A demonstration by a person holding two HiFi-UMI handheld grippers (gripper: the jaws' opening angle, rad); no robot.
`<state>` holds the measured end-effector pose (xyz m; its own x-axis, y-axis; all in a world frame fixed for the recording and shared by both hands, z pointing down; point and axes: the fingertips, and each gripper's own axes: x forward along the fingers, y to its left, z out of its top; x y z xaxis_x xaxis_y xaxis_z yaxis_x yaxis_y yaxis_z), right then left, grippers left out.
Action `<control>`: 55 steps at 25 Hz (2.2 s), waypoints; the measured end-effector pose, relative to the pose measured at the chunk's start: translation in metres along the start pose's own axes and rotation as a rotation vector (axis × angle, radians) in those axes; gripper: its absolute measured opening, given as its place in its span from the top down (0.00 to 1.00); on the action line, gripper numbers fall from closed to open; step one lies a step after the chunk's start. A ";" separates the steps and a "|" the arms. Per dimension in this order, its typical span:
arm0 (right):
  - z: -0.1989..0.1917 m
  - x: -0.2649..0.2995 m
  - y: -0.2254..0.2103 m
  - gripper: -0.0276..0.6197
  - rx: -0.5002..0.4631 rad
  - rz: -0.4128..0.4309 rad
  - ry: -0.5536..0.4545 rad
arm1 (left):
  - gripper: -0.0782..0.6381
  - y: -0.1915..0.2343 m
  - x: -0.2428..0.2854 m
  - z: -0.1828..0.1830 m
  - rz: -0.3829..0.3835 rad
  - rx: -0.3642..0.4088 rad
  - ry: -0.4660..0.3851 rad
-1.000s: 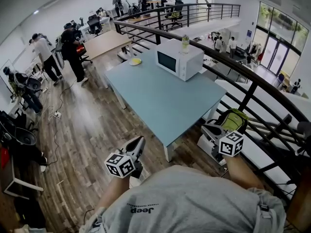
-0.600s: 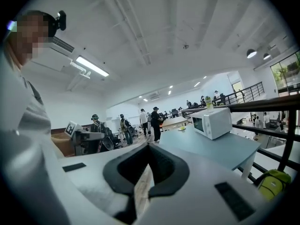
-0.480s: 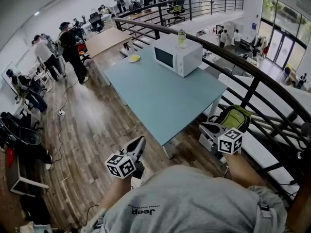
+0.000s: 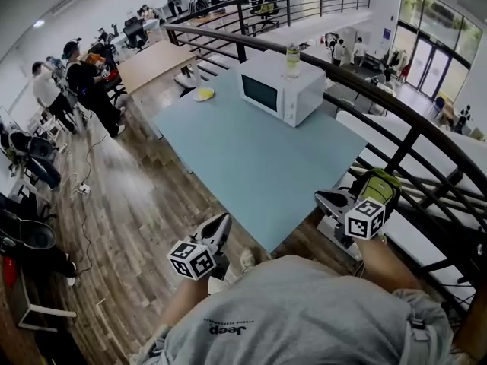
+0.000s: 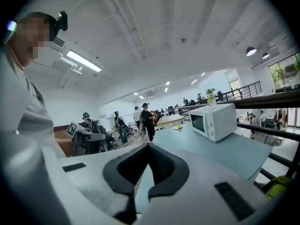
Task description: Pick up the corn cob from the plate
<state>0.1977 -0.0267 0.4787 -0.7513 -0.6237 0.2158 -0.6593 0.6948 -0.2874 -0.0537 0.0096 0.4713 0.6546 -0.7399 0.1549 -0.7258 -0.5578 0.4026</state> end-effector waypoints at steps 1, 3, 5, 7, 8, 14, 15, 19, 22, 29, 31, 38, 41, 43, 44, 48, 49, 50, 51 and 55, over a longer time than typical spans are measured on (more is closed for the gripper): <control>0.005 0.018 -0.006 0.93 0.002 -0.018 -0.005 | 0.87 0.021 0.010 0.008 -0.016 0.002 0.004; 0.016 0.053 -0.016 0.93 0.019 -0.059 -0.015 | 0.87 0.060 0.028 0.023 -0.048 0.004 0.021; 0.032 0.085 -0.024 0.93 0.027 -0.098 -0.021 | 0.87 0.094 0.045 0.043 -0.084 0.021 0.042; 0.051 0.115 -0.030 0.93 0.017 -0.132 -0.027 | 0.87 0.123 0.061 0.065 -0.119 0.041 0.059; 0.060 0.128 -0.033 0.93 0.010 -0.146 -0.030 | 0.87 0.136 0.069 0.074 -0.134 0.047 0.065; 0.083 0.164 -0.054 0.93 -0.021 -0.193 -0.019 | 0.87 0.180 0.106 0.100 -0.154 0.029 0.075; 0.088 0.166 -0.058 0.93 -0.022 -0.195 -0.020 | 0.87 0.184 0.110 0.103 -0.147 0.023 0.074; 0.106 0.177 -0.076 0.93 -0.064 -0.175 -0.019 | 0.87 0.193 0.123 0.117 -0.096 0.022 0.073; 0.117 0.180 -0.086 0.93 -0.101 -0.136 -0.017 | 0.87 0.191 0.130 0.122 -0.045 0.011 0.074; 0.132 0.179 -0.121 0.93 -0.137 -0.054 -0.011 | 0.87 0.211 0.166 0.144 0.165 0.022 0.055; 0.149 0.190 -0.139 0.93 -0.150 -0.063 -0.020 | 0.87 0.235 0.191 0.170 0.228 0.058 0.058; 0.174 0.310 -0.167 0.93 -0.269 -0.011 0.031 | 0.86 0.369 0.247 0.263 0.422 0.183 0.083; 0.181 0.391 -0.194 0.93 -0.303 0.001 0.062 | 0.86 0.447 0.298 0.294 0.467 0.305 0.142; 0.176 0.452 -0.214 0.93 -0.318 0.005 0.091 | 0.85 0.506 0.338 0.301 0.476 0.356 0.170; 0.171 0.481 -0.224 0.93 -0.322 0.003 0.107 | 0.82 0.535 0.358 0.299 0.474 0.365 0.184; 0.153 0.579 -0.259 0.93 -0.296 -0.004 0.158 | 0.72 0.632 0.439 0.278 0.462 0.271 0.231; 0.148 0.598 -0.267 0.93 -0.296 0.004 0.176 | 0.69 0.653 0.459 0.269 0.461 0.225 0.248; 0.142 0.614 -0.275 0.93 -0.300 0.012 0.197 | 0.67 0.673 0.478 0.259 0.462 0.172 0.270; 0.136 0.628 -0.282 0.93 -0.301 0.018 0.214 | 0.63 0.691 0.496 0.248 0.466 0.115 0.297; 0.116 0.668 -0.313 0.93 -0.236 0.014 0.239 | 0.53 0.756 0.548 0.219 0.493 -0.044 0.371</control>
<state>-0.0942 -0.7023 0.6049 -0.7276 -0.5311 0.4342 -0.6163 0.7841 -0.0736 -0.2900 -0.8997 0.6626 0.2801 -0.7222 0.6325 -0.9574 -0.1617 0.2393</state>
